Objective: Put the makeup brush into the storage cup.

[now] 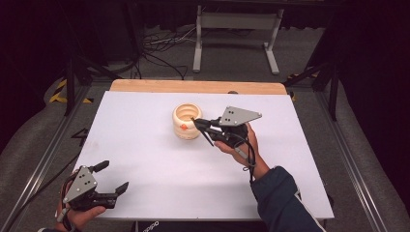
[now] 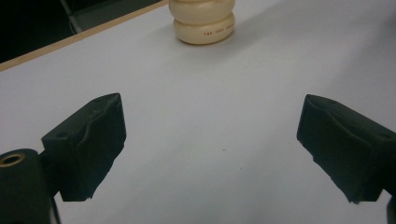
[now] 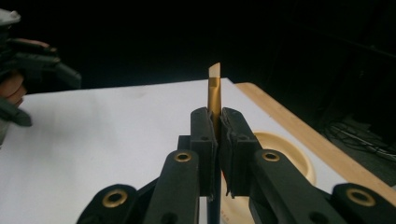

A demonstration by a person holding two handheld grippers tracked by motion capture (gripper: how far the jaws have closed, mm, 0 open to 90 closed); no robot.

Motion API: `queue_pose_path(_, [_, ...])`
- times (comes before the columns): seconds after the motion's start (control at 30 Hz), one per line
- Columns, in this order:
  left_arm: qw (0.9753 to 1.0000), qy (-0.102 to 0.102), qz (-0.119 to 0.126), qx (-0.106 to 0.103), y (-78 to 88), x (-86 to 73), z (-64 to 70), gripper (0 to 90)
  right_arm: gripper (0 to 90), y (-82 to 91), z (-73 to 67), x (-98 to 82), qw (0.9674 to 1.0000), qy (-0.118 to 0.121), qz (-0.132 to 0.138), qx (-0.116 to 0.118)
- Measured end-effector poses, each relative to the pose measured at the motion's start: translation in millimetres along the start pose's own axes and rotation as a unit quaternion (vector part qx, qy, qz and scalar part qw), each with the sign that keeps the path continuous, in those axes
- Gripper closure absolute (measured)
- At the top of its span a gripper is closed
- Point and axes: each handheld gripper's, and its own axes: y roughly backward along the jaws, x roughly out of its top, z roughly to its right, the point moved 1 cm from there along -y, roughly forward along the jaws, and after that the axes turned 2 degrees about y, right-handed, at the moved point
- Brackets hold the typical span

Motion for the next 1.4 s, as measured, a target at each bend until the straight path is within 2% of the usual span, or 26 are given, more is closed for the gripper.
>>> queue_pose_path(0.07, [1.0,0.001,0.0,0.0,0.1,-0.1,0.2,8.8,84.8,-0.3,4.2,1.3,0.9998,-0.01,0.009,-0.012])
queue_pose_path(0.13, [1.0,0.001,0.0,0.0,0.1,0.0,0.2,8.8,84.8,-0.8,8.4,2.7,0.9995,-0.02,0.022,-0.015])
queue_pose_path(0.23, [1.0,0.002,0.001,0.0,0.2,0.3,0.4,8.8,84.8,-1.7,12.6,6.2,0.9988,-0.026,0.032,-0.025])
queue_pose_path(0.6, [1.0,0.003,0.004,-0.001,0.0,0.5,-0.6,8.9,84.8,-8.8,27.8,20.0,0.9957,-0.042,0.069,-0.044])
queue_pose_path(0.9, [0.9999,0.001,0.009,-0.005,-0.7,1.7,-0.5,8.8,84.8,-17.4,35.7,34.2,0.9932,-0.042,0.092,-0.057])
queue_pose_path(1.0, [0.9997,0.003,0.022,-0.009,1.6,2.8,-0.8,8.8,84.8,-22.1,39.1,35.1,0.9925,-0.044,0.099,-0.056])
queue_pose_path(1.23, [0.9996,0.003,0.028,-0.007,3.4,3.3,-1.8,8.7,84.8,-35.2,44.1,37.7,0.9919,-0.047,0.102,-0.06])
queue_pose_path(1.4, [0.9986,0.004,0.051,-0.009,7.3,4.6,-1.6,8.3,84.8,-43.1,49.0,37.1,0.9906,-0.054,0.11,-0.06])
